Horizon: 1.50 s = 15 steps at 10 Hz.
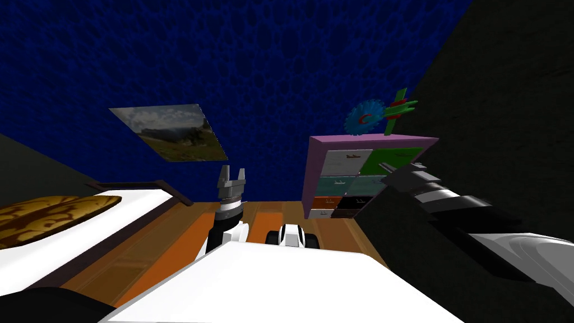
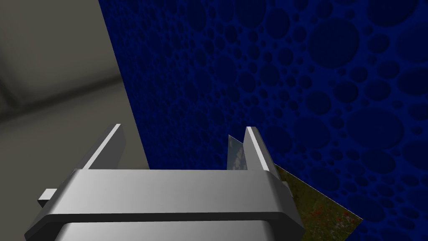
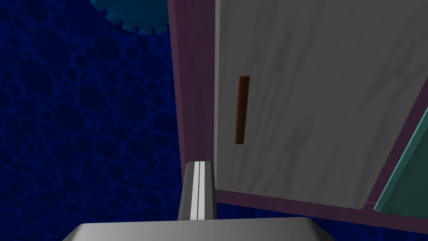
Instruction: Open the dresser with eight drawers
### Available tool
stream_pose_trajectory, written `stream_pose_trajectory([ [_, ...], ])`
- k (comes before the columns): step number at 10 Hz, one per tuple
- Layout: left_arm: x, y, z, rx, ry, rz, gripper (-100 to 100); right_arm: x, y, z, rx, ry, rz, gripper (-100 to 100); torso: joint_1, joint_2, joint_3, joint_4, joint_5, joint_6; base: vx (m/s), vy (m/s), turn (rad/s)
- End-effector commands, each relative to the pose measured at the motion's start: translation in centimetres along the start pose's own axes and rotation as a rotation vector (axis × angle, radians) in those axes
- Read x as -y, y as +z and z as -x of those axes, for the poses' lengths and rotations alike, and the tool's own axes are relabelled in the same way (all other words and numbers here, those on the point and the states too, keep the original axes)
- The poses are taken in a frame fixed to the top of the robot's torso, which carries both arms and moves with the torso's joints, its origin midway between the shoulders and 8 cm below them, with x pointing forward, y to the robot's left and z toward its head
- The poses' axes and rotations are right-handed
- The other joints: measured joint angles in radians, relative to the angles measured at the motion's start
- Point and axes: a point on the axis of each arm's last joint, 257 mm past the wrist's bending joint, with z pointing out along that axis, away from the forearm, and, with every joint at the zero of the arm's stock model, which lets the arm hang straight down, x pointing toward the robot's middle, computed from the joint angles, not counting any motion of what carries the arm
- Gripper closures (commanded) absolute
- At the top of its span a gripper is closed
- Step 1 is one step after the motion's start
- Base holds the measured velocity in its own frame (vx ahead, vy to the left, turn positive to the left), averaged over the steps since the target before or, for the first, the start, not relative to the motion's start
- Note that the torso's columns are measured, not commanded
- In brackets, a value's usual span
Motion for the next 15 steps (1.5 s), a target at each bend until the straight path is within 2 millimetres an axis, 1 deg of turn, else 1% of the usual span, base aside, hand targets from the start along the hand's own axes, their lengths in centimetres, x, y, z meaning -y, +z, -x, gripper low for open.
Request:
stream_pose_trajectory([
  [1, 0.0, 0.0, 0.0, 0.000, 0.000, 0.000, 0, -0.8, -0.1, -1.0, -0.036, 0.013, -0.007, -100, 0.002, -0.007, -0.005, -0.002, 0.000, 0.000, 0.146, 0.060, 0.053],
  [4, 0.0, 0.0, 0.0, 0.000, 0.000, 0.000, 0, -1.9, -0.1, -2.2, -0.084, 0.032, -0.015, -100, 0.001, 0.005, 0.002, 0.001, 0.000, 0.000, 0.174, 0.068, 0.045],
  [5, 0.0, 0.0, 0.0, 0.000, 0.000, 0.000, 0, -1.7, -0.1, -2.0, -0.071, 0.027, -0.012, -100, -0.001, 0.008, 0.005, 0.002, 0.000, 0.001, 0.089, 0.024, 0.015],
  [6, 0.0, 0.0, 0.0, 0.000, 0.000, 0.000, 0, -0.8, -0.1, -2.5, -0.069, 0.026, -0.014, -100, -0.003, 0.013, 0.008, 0.004, -0.001, 0.001, 0.113, 0.038, -0.023],
  [7, 0.0, 0.0, 0.0, 0.000, 0.000, 0.000, 0, -1.2, -0.1, -2.1, -0.070, 0.023, -0.013, -100, -0.001, 0.010, 0.006, 0.003, 0.000, 0.001, 0.069, 0.023, -0.007],
  [8, 0.0, 0.0, 0.0, 0.000, 0.000, 0.000, 0, -1.1, -0.1, -2.2, -0.070, 0.025, -0.013, 100, -0.001, 0.010, 0.006, 0.003, 0.000, 0.001, 0.011, 0.004, 0.003],
  [12, 0.0, 0.0, 0.0, 0.000, 0.000, 0.000, 0, -0.5, -0.1, -1.3, -0.045, 0.029, -0.014, 100, -0.001, 0.016, 0.009, 0.006, 0.001, 0.003, -0.165, 0.000, -0.054],
  [13, 0.0, 0.0, 0.0, 0.000, 0.000, 0.000, 0, -1.0, -0.2, -1.3, -0.047, 0.030, -0.007, 100, 0.002, 0.012, 0.007, 0.006, 0.002, 0.002, -0.087, 0.016, -0.017],
  [15, 0.0, 0.0, 0.0, 0.000, 0.000, 0.000, 0, -0.9, -0.3, -0.8, -0.033, 0.034, -0.003, 100, 0.003, 0.007, 0.003, 0.003, 0.003, 0.001, -0.170, -0.010, -0.070],
])
